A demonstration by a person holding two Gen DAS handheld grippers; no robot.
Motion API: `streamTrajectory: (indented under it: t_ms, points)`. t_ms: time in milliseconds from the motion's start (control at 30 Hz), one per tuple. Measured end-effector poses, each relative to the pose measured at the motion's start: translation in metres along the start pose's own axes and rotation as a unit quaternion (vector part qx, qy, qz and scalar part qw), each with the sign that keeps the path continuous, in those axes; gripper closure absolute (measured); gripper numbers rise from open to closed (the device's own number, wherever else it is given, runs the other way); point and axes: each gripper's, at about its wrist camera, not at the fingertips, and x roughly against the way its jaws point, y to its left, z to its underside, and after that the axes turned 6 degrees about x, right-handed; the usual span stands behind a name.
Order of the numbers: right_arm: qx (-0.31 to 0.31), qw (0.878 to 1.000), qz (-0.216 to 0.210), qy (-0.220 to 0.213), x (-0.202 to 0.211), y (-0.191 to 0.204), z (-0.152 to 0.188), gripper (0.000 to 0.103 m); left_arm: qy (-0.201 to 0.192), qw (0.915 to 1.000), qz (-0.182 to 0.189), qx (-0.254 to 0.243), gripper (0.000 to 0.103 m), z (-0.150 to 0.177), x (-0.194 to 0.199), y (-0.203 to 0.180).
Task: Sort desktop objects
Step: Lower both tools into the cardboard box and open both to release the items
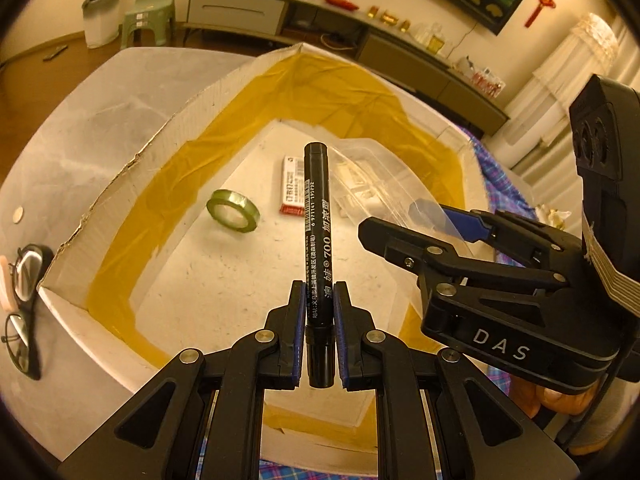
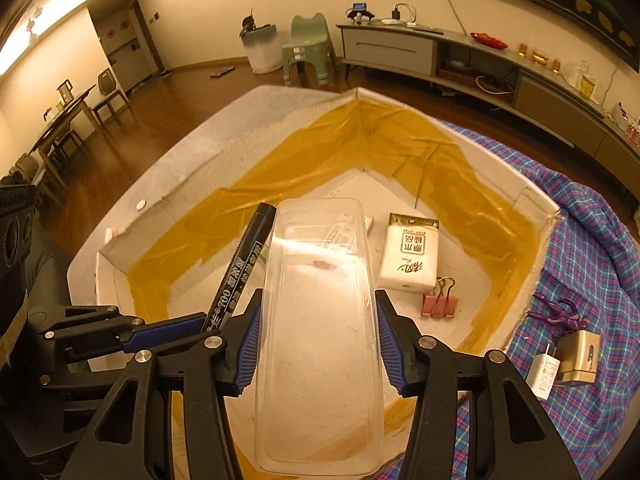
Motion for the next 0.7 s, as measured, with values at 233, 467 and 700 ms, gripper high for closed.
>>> streamTrajectory:
  t_ms: [233, 467, 700]
  points:
    - [0.021, 0.999, -0.011, 0.025, -0.008, -0.001, -0.001, 0.05, 0.01, 0.9995, -0.026, -0.012, 0.089, -0.001, -0.004, -0.004]
    - [0.019, 0.999, -0.011, 0.031, -0.008, -0.003, 0.0, 0.05, 0.019, 0.9994, -0.028, -0.006, 0.086, -0.005, -0.005, 0.0]
    - [0.005, 1.0, -0.014, 0.02, 0.001, -0.005, -0.001, 0.041, 0.011, 0.9996, -0.025, 0.006, 0.078, -0.009, 0.001, 0.005]
